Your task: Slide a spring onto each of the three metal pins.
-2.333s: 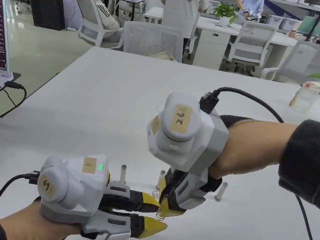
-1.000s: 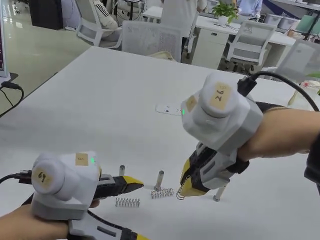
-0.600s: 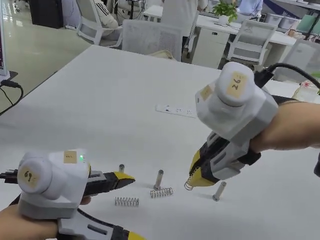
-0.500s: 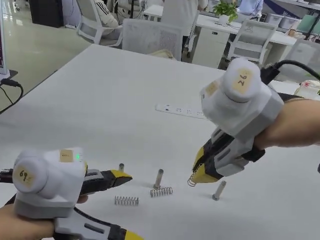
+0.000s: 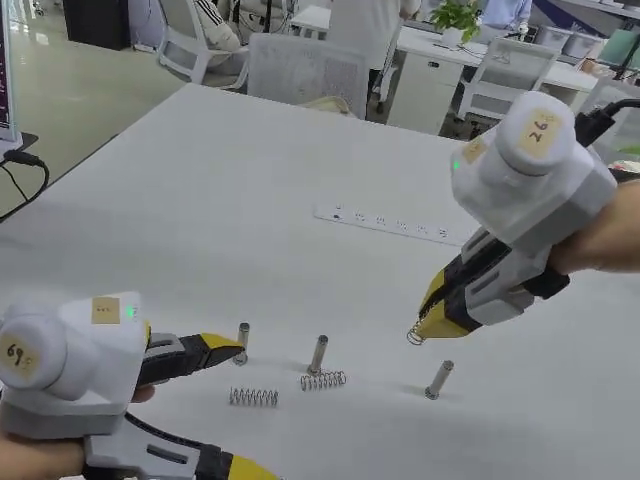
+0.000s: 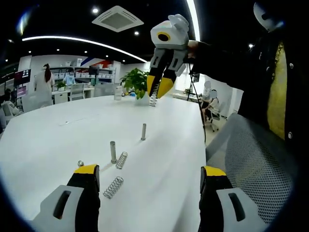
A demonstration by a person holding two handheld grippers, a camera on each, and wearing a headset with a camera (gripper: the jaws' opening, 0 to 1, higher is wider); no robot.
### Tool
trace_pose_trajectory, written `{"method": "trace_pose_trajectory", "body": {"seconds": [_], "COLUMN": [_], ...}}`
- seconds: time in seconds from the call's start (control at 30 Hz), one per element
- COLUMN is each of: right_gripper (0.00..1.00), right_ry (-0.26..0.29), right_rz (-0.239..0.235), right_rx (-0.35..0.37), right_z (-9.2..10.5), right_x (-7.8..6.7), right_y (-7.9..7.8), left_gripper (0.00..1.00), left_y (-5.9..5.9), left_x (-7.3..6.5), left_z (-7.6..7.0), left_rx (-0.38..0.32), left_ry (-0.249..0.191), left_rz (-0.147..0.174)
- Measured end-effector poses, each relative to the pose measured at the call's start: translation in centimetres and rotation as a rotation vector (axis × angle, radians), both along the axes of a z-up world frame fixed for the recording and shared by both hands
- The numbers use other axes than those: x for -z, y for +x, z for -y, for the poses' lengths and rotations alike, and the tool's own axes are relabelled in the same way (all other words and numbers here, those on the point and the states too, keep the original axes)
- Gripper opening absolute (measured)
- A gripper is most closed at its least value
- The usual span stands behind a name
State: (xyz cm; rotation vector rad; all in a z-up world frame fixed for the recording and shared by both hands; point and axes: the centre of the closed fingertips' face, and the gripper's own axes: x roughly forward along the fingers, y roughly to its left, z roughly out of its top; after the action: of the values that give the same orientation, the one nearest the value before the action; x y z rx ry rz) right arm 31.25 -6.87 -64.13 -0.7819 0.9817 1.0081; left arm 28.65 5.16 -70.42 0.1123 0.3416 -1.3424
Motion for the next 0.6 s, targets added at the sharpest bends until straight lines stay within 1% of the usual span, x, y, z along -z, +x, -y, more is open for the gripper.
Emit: {"method": "trace_pose_trajectory", "body": {"seconds": [0.23, 0.4, 0.6], "right_gripper": [0.08, 0.08, 0.08], "right_ry": [-0.017, -0.020, -0.033], "right_rz": [-0.008, -0.021, -0.035], "right_rx": [0.031, 0.050, 0.074], "right_z": [1.3, 1.9, 3.0], "right_x": [0.7, 1.0, 1.5], "right_y": [0.6, 0.9, 1.5], "left_gripper": [0.83, 0.83, 0.82], "left_y": [0.3, 0.6, 0.9], "left_x": [0.2, 0.2, 0.3], "left_z": [-0.8, -1.3, -1.9], "left_rx": [-0.034, -0.059, -0.086], "left_ry": [0.001, 0.001, -0.004], "left_rz": [0.003, 0.006, 0.002]}}
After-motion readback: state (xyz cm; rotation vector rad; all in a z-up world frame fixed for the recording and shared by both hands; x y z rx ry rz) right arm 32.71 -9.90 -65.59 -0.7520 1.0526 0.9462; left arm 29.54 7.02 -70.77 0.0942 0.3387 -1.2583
